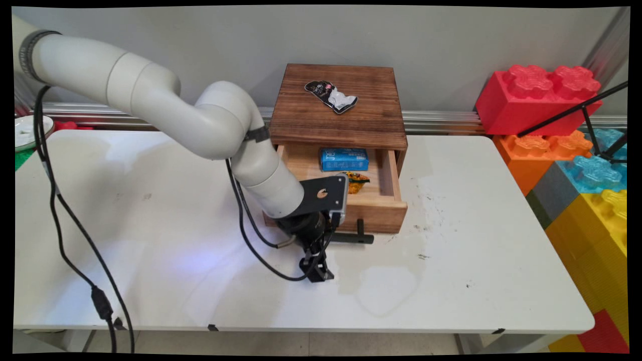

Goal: Open the drawer

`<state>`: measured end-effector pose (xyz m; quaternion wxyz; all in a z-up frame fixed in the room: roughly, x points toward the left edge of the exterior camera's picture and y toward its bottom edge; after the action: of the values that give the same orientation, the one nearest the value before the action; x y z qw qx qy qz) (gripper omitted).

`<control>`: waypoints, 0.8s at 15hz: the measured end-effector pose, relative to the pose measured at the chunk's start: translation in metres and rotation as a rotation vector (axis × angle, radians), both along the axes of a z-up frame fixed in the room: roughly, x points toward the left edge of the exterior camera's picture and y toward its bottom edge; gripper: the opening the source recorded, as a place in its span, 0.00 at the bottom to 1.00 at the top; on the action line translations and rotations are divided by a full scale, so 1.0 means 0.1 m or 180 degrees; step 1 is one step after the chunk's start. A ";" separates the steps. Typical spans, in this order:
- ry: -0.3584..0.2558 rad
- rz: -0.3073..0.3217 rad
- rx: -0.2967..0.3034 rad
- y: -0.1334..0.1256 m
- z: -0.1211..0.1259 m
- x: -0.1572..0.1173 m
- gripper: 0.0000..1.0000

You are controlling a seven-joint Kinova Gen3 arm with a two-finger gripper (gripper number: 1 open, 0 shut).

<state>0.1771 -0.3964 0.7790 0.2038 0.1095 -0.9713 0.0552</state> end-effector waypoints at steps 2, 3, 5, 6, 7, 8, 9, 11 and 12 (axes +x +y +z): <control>0.0014 -0.0011 0.0030 0.09 0.01 -0.02 1.00; 0.0021 -0.0016 0.0043 0.12 0.01 -0.03 1.00; 0.0037 -0.0025 0.0076 0.21 0.02 -0.06 1.00; 0.0044 -0.0030 0.0090 0.25 0.02 -0.07 1.00; 0.0049 -0.0032 0.0100 0.28 0.02 -0.08 1.00; 0.0056 -0.0036 0.0113 0.31 0.03 -0.09 1.00; 0.0063 -0.0042 0.0128 0.35 0.03 -0.10 1.00; 0.0077 -0.0051 0.0154 0.42 0.04 -0.12 1.00; 0.0086 -0.0057 0.0167 0.46 0.04 -0.13 1.00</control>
<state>0.1639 -0.3504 0.7828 0.2144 0.1068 -0.9705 0.0264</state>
